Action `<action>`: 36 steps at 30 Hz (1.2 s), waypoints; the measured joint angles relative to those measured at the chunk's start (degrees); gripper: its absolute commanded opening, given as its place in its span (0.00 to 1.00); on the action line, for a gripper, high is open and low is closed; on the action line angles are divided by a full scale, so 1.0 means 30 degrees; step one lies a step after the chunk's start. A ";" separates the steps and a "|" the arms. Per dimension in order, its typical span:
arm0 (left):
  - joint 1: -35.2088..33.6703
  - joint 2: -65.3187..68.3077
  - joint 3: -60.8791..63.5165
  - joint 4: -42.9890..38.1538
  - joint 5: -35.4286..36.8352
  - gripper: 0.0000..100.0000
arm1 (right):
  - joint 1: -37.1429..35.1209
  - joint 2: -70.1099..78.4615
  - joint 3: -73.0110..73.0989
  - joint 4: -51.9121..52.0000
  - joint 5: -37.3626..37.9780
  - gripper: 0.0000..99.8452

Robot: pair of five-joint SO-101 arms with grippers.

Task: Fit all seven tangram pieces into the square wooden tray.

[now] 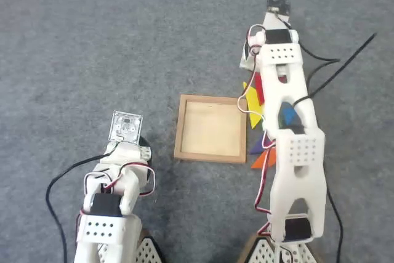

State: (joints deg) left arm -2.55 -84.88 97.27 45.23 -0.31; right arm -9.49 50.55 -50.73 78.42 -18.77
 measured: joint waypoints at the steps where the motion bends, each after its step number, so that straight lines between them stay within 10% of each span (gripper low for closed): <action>1: 0.0000 0.0000 0.0000 0.0000 0.0000 0.02 | 0.0000 0.0586 -0.0996 0.0293 -0.0088 0.33; 36: 0.0000 0.0000 0.0000 0.0000 0.0000 0.02 | 0.0791 0.6681 -0.6740 0.0996 -0.0176 0.32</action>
State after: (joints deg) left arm -2.55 -84.88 97.27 45.23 -0.31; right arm -7.12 70.59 -70.95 81.41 -19.30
